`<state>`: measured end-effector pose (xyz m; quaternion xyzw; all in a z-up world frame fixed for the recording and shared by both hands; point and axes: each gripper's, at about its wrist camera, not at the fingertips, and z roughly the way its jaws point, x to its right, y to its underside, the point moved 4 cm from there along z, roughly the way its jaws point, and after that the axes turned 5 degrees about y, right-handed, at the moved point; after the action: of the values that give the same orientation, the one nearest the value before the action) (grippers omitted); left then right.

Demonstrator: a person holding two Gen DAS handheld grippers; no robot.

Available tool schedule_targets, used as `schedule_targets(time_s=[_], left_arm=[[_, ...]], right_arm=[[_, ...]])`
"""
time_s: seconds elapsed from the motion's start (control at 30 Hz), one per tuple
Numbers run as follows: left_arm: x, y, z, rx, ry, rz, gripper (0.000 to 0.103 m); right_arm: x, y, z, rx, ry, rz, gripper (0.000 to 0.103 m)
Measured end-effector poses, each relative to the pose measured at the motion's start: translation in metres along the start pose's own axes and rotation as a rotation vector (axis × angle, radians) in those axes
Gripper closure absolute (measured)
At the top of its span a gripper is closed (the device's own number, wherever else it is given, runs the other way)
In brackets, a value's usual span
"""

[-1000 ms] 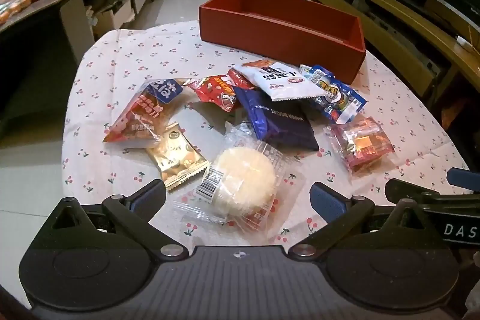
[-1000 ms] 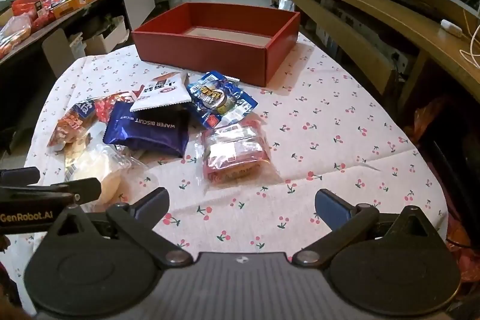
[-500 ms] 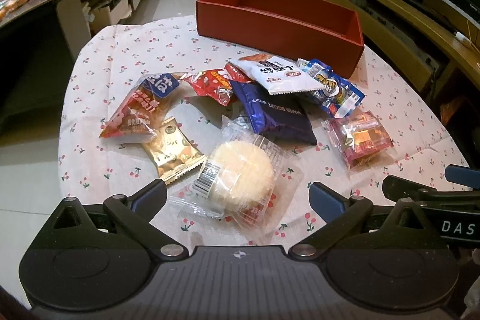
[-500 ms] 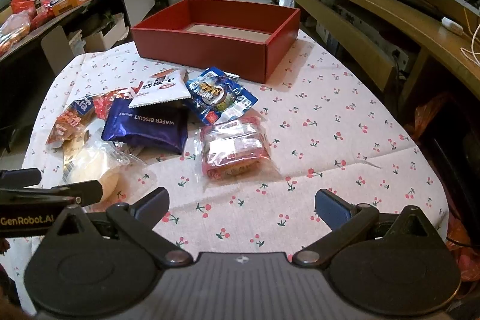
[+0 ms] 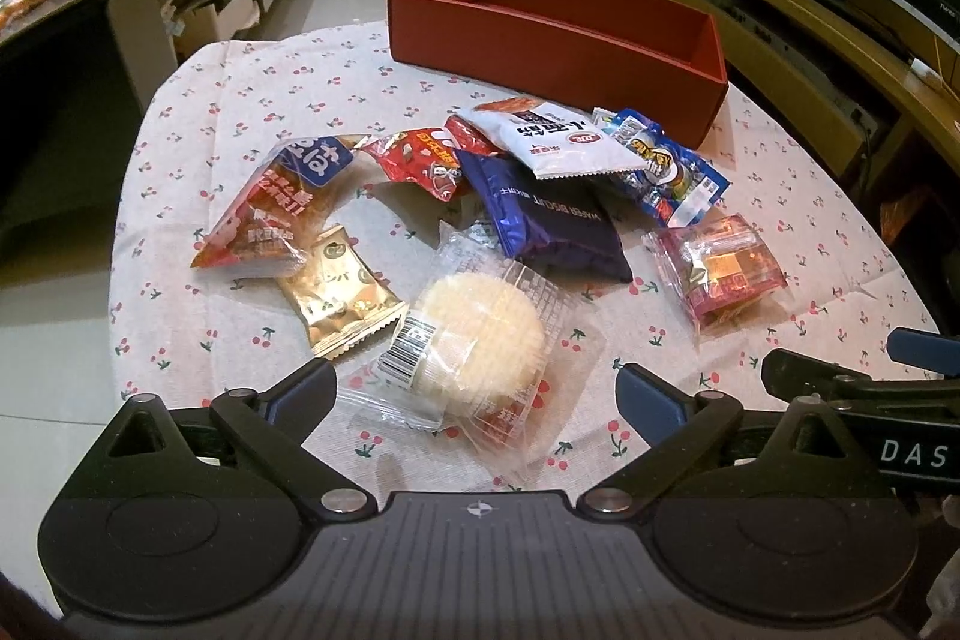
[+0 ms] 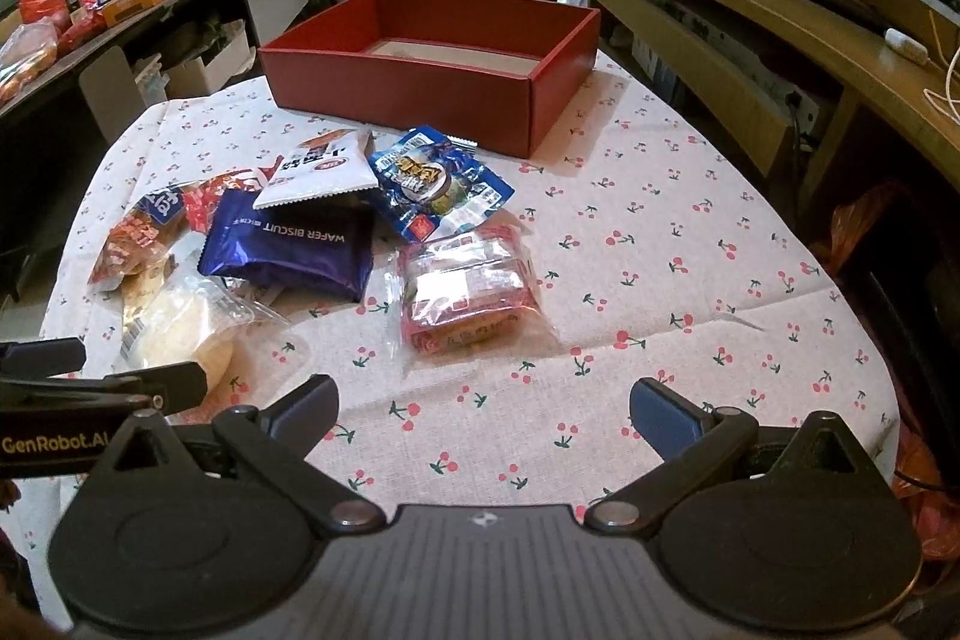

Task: Organize snacks
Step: 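Move both grippers toward the snack pile on the table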

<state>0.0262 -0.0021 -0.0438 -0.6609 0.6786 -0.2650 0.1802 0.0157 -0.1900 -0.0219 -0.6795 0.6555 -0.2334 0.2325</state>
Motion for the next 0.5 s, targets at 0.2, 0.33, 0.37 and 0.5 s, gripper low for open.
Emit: schedule_targets(time_s=[0.2, 0.33, 0.37, 0.5], left_arm=[[0.0017, 0.0018, 0.0025, -0.009, 0.007, 0.007, 0.004], [0.0016, 0.0024, 0.0046, -0.018, 0.01, 0.008, 0.004], [0.0015, 0.002, 0.005, -0.019, 0.009, 0.011, 0.004], [0.002, 0.001, 0.0071, -0.022, 0.009, 0.017, 0.004]], right_arm=[[-0.0004, 0.0007, 0.0016, -0.006, -0.003, -0.001, 0.0], [-0.001, 0.0005, 0.0028, -0.008, -0.006, -0.002, 0.0], [-0.001, 0.0005, 0.0031, -0.009, -0.007, -0.002, 0.0], [0.0001, -0.0004, 0.0053, -0.019, -0.009, 0.001, 0.0]])
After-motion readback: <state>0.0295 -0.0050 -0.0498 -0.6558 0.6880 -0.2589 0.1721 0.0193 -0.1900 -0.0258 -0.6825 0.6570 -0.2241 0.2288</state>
